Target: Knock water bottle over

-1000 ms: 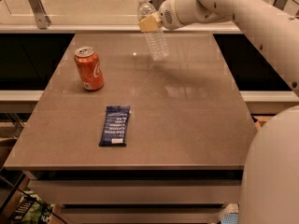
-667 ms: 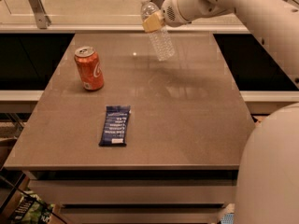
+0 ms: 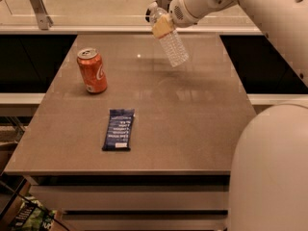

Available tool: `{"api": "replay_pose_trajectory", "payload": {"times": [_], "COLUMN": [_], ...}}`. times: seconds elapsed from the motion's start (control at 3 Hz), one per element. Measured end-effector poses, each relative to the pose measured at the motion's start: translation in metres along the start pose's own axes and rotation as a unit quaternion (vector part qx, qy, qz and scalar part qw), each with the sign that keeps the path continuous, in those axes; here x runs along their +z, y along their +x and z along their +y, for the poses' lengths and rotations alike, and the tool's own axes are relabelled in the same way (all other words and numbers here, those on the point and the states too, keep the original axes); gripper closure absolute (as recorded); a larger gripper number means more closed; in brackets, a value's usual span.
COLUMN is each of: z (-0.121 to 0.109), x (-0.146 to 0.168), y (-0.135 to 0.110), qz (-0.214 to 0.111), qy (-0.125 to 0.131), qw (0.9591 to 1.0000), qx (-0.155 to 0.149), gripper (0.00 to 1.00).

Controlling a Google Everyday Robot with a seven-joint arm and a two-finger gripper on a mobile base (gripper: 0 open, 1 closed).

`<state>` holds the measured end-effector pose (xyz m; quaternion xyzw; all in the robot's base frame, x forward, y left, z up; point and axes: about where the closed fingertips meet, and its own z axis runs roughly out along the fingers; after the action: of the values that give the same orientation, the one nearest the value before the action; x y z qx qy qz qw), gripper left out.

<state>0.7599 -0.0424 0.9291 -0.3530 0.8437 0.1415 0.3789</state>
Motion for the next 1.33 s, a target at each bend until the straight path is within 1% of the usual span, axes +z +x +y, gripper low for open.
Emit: {"api": "replay_pose_trajectory", "payload": {"times": [0.33,0.67,1.0,1.33], "z": [0.002,0.007,0.010,0.014], "x": [0.014,0.031,0.046,0.060], "y": [0.014,0.029,0.041,0.046], "qz": [0.038,0.076,0.118,0.144], "qy": [-0.015,-0.031,-0.039,-0.050], "qw": [0.9992,0.9966,0.9922,0.9883], "qx": [0.005,0.008,0.001,-0.008], "gripper": [1.00,1.00,1.00,1.00]}}
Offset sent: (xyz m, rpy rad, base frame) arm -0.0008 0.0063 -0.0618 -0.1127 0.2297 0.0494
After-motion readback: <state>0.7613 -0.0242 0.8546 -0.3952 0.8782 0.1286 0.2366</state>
